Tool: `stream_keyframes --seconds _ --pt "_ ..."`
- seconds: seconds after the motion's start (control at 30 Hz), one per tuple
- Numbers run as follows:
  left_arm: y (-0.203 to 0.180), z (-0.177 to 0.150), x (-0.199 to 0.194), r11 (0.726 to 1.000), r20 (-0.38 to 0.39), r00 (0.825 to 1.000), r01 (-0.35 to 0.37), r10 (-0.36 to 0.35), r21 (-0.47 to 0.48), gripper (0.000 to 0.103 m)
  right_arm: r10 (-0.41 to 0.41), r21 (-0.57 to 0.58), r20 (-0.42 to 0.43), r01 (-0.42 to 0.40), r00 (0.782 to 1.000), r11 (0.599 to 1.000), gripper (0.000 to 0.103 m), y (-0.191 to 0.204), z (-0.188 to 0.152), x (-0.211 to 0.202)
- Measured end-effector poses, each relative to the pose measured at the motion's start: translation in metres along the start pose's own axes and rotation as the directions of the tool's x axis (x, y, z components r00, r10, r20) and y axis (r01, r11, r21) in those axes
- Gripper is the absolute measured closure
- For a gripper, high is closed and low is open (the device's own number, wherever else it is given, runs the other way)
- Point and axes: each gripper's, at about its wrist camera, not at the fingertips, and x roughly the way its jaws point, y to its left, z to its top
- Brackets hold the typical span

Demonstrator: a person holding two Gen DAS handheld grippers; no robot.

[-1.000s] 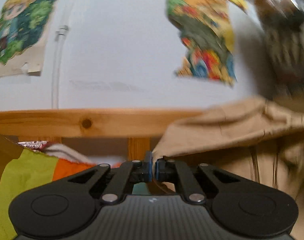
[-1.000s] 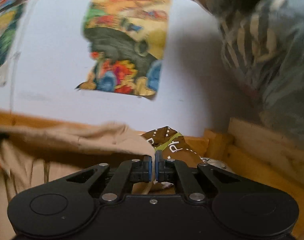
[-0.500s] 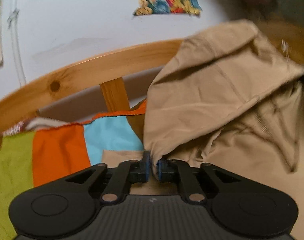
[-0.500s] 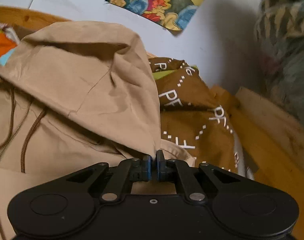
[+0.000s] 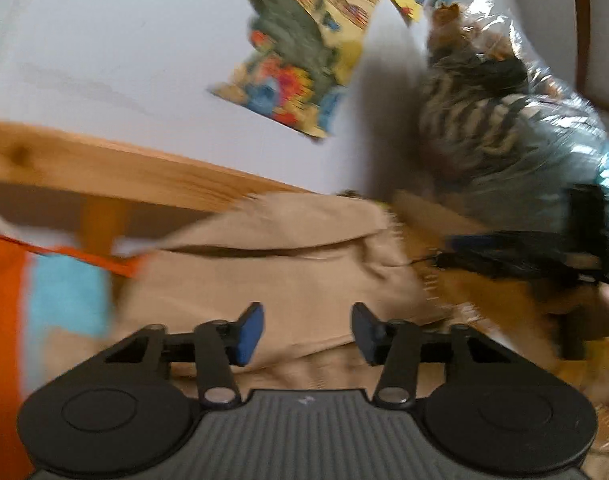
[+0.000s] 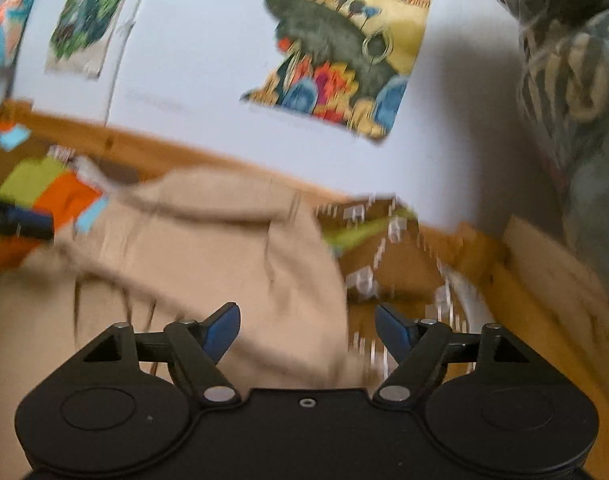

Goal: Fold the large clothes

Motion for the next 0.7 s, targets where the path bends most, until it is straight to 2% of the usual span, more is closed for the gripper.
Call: stream_keyframes --seconds 0.03,0.1,0.17,0.2,0.3,0.37,0.43,0.5,0.53,0.57,0.6,0.63,0.7 --pt "0.000 0.000 0.011 1.000 -0.012 1.000 0.023 -0.023 -0.012 0.062 0.022 0.022 -0.014 -0.022 1.000 1.000 0.019 -0.002 0.011 0.012" --pt "0.001 -0.004 0.034 0.998 -0.043 0.998 0.053 -0.055 -0.044 0.070 0.063 0.081 -0.051 -0.059 0.997 0.995 0.019 -0.010 0.032 0.040" --pt "0.007 -0.010 0.053 0.993 -0.091 0.993 0.071 -0.080 -0.096 0.084 0.093 0.148 -0.080 -0.080 0.992 0.986 0.019 -0.019 0.047 0.065" --pt "0.010 -0.013 0.060 0.991 -0.112 0.990 0.074 -0.087 -0.113 0.086 0.106 0.168 -0.083 -0.091 0.991 0.982 0.019 -0.022 0.053 0.074" --pt "0.015 -0.022 0.072 0.990 -0.141 0.986 0.070 -0.087 -0.122 0.094 0.128 0.109 -0.101 -0.117 0.987 0.987 0.017 -0.020 0.068 0.097" --pt "0.019 -0.025 0.076 0.990 -0.158 0.984 0.059 -0.080 -0.129 0.100 0.132 0.040 -0.142 -0.128 0.981 0.991 0.012 -0.011 0.076 0.110" --pt "0.023 -0.026 0.080 0.989 -0.170 0.983 0.054 -0.077 -0.135 0.102 0.139 0.014 -0.171 -0.138 0.976 0.990 0.012 -0.005 0.081 0.119" --pt "0.025 -0.028 0.081 0.990 -0.184 0.980 0.048 -0.072 -0.130 0.103 0.162 0.026 -0.177 -0.160 0.971 0.987 0.019 -0.002 0.082 0.124" --pt "0.026 -0.028 0.083 0.991 -0.187 0.980 0.049 -0.072 -0.128 0.103 0.181 0.041 -0.180 -0.177 0.967 0.983 0.034 -0.001 0.081 0.126" --pt "0.027 -0.029 0.082 0.991 -0.192 0.979 0.049 -0.073 -0.126 0.103 0.193 0.055 -0.189 -0.186 0.963 0.981 0.061 0.000 0.079 0.128" --pt "0.027 -0.030 0.083 0.991 -0.194 0.979 0.047 -0.070 -0.124 0.103 0.198 0.058 -0.199 -0.190 0.960 0.980 0.071 0.003 0.078 0.130" --pt "0.027 -0.032 0.084 0.992 -0.197 0.978 0.044 -0.067 -0.117 0.103 0.197 0.049 -0.210 -0.191 0.958 0.980 0.079 0.008 0.077 0.131" --pt "0.025 -0.036 0.084 0.995 -0.201 0.979 0.030 -0.048 -0.091 0.103 0.178 -0.017 -0.187 -0.184 0.966 0.983 0.085 0.020 0.073 0.121"
